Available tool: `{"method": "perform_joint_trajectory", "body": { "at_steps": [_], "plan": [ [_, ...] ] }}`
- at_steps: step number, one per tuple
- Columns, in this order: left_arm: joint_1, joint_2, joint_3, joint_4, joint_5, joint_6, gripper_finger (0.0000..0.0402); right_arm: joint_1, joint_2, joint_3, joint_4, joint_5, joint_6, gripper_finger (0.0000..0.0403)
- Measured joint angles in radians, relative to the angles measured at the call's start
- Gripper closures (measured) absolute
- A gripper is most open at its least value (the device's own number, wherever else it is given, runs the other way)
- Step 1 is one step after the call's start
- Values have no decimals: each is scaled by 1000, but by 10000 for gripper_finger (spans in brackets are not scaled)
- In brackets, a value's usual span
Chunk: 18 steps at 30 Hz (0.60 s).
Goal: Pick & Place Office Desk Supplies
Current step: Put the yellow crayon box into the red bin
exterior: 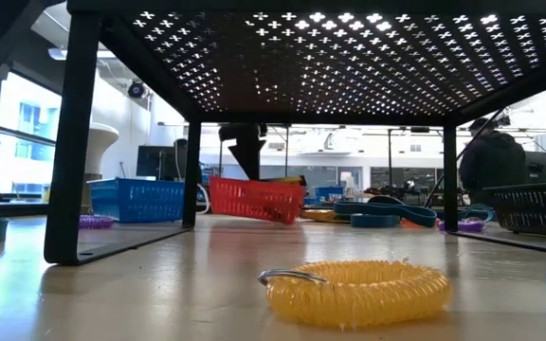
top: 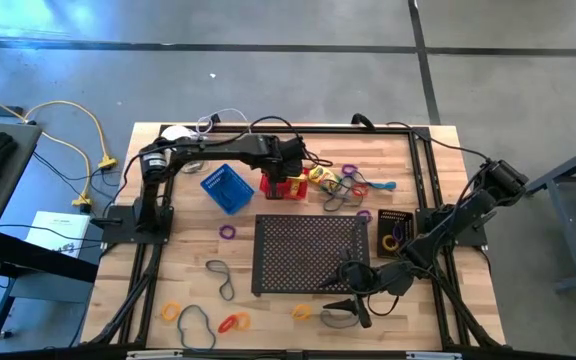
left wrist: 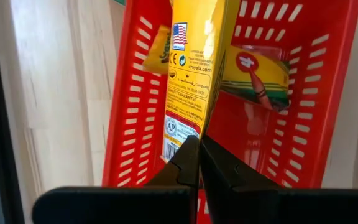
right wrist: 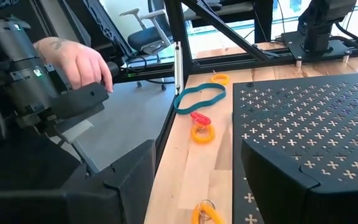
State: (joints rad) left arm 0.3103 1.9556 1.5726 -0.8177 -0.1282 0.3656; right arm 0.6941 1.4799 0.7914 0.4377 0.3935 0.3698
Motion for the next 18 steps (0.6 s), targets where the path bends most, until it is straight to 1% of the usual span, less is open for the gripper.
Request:
{"method": "perform_joint_trajectory", "body": {
  "at_steps": [18],
  "plan": [
    [-3, 4, 0, 1, -14, -50, 400, 0, 0, 0, -2, -2, 21, 176]
  ]
}}
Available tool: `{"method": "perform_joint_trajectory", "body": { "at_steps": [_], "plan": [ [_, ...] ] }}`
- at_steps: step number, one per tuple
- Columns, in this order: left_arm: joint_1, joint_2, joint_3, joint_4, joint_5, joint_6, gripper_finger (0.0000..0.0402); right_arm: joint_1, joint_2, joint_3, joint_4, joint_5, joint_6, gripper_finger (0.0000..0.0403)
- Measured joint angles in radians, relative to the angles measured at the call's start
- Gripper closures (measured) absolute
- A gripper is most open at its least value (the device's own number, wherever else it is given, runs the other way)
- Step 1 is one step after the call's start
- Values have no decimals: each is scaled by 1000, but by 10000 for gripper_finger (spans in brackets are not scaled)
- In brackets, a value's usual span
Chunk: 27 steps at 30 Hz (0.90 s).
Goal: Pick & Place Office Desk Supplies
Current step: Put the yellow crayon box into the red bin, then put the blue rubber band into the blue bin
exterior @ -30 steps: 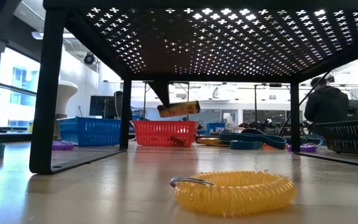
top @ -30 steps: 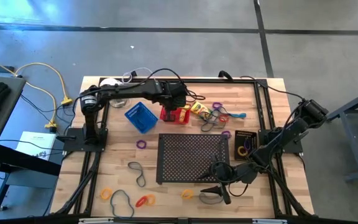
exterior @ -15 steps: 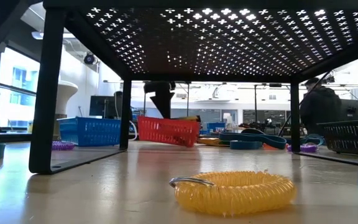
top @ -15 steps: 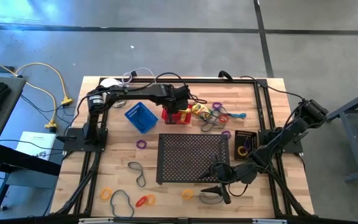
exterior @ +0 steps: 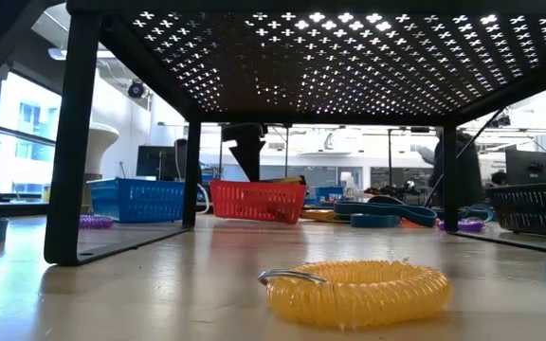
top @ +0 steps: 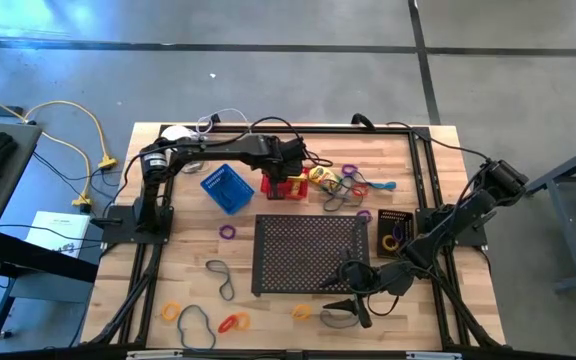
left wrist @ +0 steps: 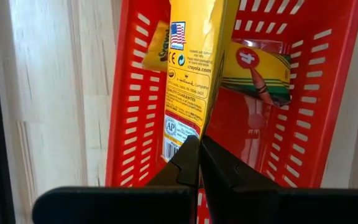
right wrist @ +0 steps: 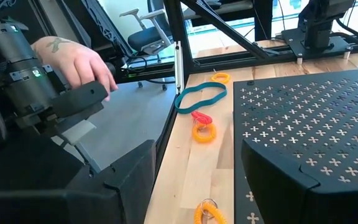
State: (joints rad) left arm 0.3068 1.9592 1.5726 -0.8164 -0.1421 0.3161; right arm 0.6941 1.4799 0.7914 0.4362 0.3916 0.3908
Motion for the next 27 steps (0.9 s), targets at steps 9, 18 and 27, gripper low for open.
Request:
{"method": "perform_joint_trajectory", "body": {
  "at_steps": [9, 18, 27],
  "plan": [
    [-18, -59, 0, -25, -46, -8, 370, 0, 0, 0, -2, -1, 0, 176],
    [-29, -98, 0, -42, -87, -30, 336, 0, 0, 0, 0, -1, 5, 176],
    [-142, -232, 0, -126, -221, -94, 332, 0, 0, 0, 0, -71, 28, 176]
  ]
}}
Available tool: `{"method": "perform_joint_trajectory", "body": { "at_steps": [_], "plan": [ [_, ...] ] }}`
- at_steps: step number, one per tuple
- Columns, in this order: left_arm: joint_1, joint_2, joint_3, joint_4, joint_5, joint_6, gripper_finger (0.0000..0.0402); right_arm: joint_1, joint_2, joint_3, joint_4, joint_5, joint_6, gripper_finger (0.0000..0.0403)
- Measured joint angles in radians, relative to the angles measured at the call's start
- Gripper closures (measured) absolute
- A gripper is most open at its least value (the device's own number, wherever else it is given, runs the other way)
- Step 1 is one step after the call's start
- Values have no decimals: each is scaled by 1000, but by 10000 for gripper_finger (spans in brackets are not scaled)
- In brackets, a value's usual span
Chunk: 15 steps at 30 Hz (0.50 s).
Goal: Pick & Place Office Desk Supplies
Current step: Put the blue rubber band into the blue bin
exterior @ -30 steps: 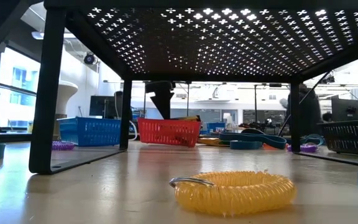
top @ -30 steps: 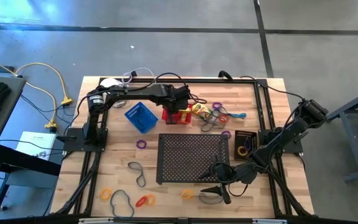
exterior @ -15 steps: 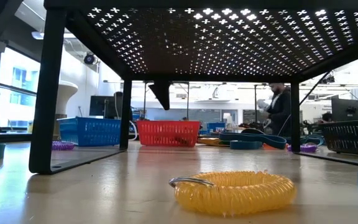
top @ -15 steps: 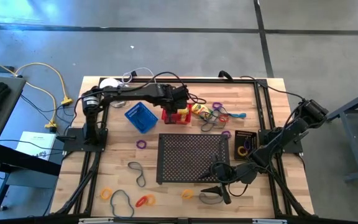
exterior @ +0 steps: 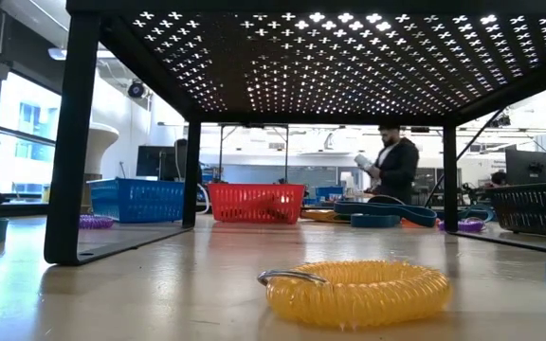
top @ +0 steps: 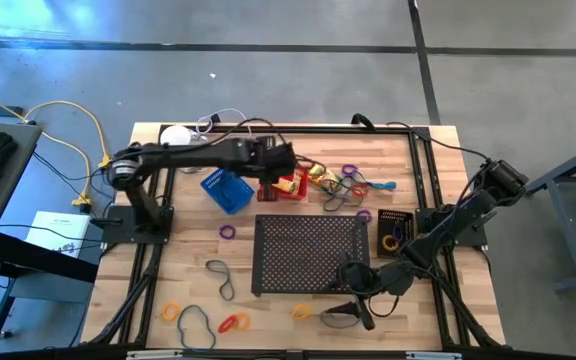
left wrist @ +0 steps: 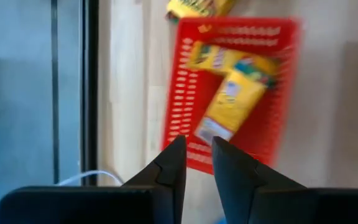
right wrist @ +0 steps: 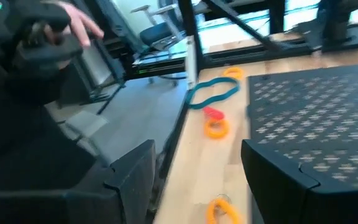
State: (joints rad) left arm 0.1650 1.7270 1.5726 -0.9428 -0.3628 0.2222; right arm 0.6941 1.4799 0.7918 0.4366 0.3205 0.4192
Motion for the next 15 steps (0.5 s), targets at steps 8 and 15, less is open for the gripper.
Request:
{"method": "perform_joint_trajectory", "body": {
  "at_steps": [8, 15],
  "plan": [
    [-240, -132, 1, -220, 82, -306, 332, -3, -28, 0, 13, 56, -150, 176],
    [-468, -147, 1, -306, 227, -532, 332, -15, -52, 0, 94, 271, -342, 176]
  ]
}}
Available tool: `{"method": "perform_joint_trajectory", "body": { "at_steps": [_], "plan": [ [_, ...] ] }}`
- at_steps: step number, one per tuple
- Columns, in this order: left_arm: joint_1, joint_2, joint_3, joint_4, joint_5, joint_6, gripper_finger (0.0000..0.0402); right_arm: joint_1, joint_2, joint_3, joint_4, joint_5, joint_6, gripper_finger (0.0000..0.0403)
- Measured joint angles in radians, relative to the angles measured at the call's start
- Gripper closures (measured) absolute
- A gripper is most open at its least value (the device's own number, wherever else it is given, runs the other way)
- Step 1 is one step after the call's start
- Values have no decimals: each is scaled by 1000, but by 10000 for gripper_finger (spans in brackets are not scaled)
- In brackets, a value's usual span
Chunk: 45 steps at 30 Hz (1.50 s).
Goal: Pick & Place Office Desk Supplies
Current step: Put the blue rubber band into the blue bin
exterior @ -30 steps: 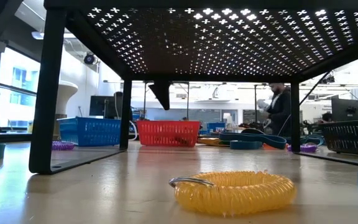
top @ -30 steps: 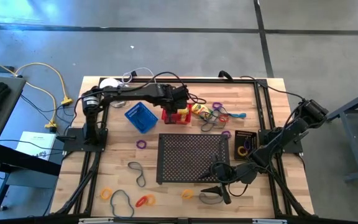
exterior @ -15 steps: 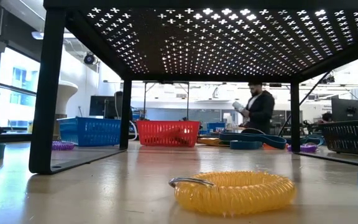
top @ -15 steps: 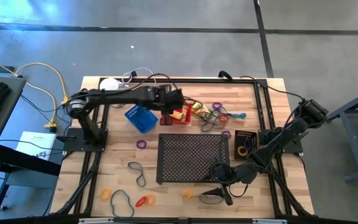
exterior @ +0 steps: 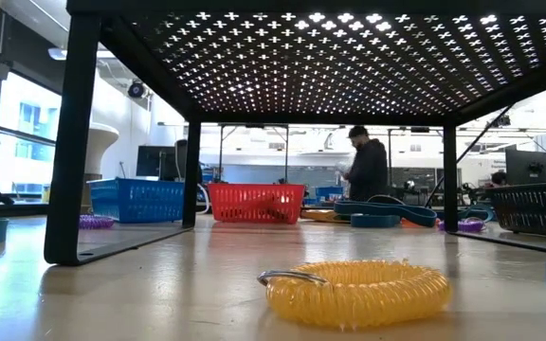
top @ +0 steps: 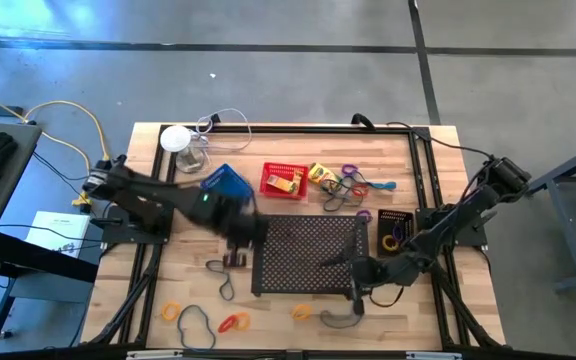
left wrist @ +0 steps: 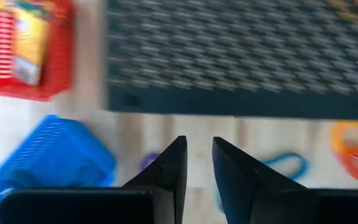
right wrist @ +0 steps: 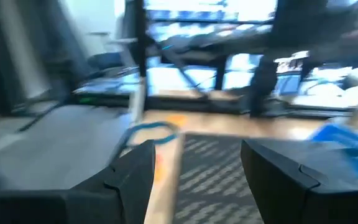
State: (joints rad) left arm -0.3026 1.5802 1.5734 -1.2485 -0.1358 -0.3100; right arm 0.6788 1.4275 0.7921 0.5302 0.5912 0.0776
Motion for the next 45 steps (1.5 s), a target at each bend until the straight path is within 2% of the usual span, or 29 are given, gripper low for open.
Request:
{"method": "perform_joint_trajectory", "body": {
  "at_steps": [4, 7, 11, 17, 22, 27, 33, 37, 40, 45],
  "plan": [
    [-122, 7, -1, 0, 1, -36, 332, 0, -102, 37, -162, 51, 16, 176],
    [-194, 6, -1, -2, -13, -55, 332, -1, -201, 83, -441, 110, 134, 176],
    [-268, 6, -1, -9, -91, -103, 332, -27, -323, 143, -868, 163, 350, 176],
    [-324, 6, -1, 11, -231, -211, 332, -163, -468, 178, -1379, 115, 759, 176],
    [-329, 6, -1, 28, -238, -260, 332, -343, -524, 178, -1705, 74, 977, 176],
    [-324, 6, -1, 49, -239, -267, 332, -577, -522, 178, -1788, -100, 961, 176],
    [-305, 6, -1, 85, -245, -267, 332, -862, -458, 178, -1771, -258, 781, 176],
    [-295, 6, -1, 87, -252, -267, 332, -1039, -382, 178, -1751, -317, 692, 176],
    [-295, 6, -1, 103, -265, -267, 332, -1142, -311, 178, -1742, -352, 603, 176],
    [-295, 6, -1, 118, -265, -267, 332, -1230, -175, 178, -1743, -401, 511, 176]
  ]
}}
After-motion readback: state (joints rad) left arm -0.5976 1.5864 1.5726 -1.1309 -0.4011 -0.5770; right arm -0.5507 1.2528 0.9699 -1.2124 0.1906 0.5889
